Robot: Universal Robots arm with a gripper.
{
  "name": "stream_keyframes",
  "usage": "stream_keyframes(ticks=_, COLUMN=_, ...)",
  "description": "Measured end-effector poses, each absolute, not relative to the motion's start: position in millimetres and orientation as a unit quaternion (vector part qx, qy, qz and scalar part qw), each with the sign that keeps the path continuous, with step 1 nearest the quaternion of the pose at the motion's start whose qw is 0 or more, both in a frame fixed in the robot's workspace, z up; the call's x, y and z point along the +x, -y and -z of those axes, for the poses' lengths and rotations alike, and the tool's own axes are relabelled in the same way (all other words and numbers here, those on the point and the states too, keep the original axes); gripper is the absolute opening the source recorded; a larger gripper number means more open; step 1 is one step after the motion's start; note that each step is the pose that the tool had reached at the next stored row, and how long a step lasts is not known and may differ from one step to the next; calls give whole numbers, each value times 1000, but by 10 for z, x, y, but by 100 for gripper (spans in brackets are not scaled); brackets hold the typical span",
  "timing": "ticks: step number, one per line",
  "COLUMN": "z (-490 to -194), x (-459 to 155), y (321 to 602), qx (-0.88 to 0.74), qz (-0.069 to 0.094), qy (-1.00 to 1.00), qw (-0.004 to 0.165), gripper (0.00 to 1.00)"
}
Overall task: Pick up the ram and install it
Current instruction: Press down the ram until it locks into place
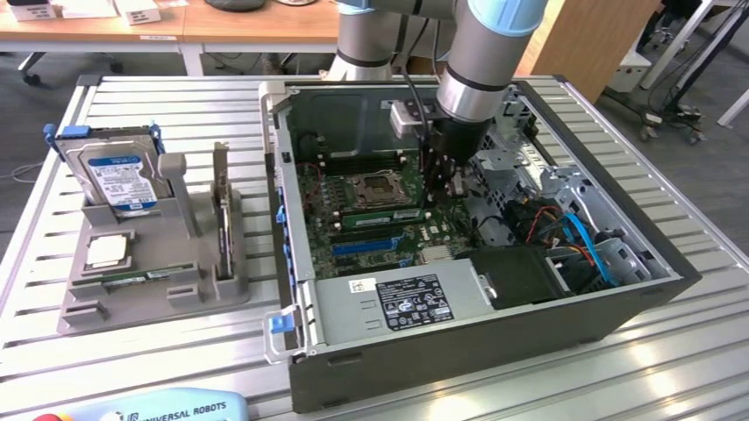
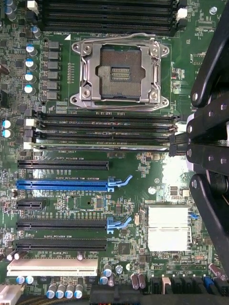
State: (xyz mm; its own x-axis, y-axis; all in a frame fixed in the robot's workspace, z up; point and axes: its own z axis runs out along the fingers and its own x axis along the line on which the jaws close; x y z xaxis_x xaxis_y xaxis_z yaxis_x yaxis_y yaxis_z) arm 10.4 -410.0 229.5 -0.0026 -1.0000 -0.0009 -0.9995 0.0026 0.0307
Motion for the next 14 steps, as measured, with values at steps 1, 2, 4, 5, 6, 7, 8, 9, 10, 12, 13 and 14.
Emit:
stream_keyframes(ticks=1, z=-2295, x=104, y=4100, qx=706, qz=11, qy=708, qw=11, gripper=10)
stream_keyframes(ticks=2, z=-2295, x=104, y=4100, qx=706, qz=11, qy=708, qw=11, gripper=10)
stream_keyframes(ticks=4, z=-2287, x=104, y=4100, qx=706, qz=11, qy=708, qw=10, gripper=10)
stream_keyframes(ticks=5, z=-2282, x=104, y=4100, qx=706, qz=11, qy=708, qw=10, gripper=10)
stream_keyframes(ticks=6, z=-2280, x=104, y=4100, qx=706, qz=11, qy=708, qw=11, gripper=10)
stream_keyframes(ticks=7, z=-2278, x=104, y=4100, qx=706, qz=11, qy=708, qw=11, gripper=10)
stream_keyframes(ticks=8, z=-2278, x=104, y=4101, qx=706, qz=11, qy=708, qw=11, gripper=10)
stream_keyframes(ticks=9, z=-2273, x=104, y=4100, qx=706, qz=11, qy=708, qw=10, gripper=10)
stream_keyframes(ticks=10, z=-2267, x=104, y=4099, qx=706, qz=11, qy=708, qw=10, gripper=10)
stream_keyframes(ticks=12, z=-2259, x=104, y=4100, qx=706, qz=11, qy=708, qw=10, gripper=10)
stream_keyframes(ticks=13, z=-2258, x=104, y=4100, qx=706, qz=11, qy=708, qw=10, gripper=10)
stream_keyframes(ticks=14, z=-2258, x=104, y=4100, qx=706, qz=11, qy=708, qw=10, gripper=10)
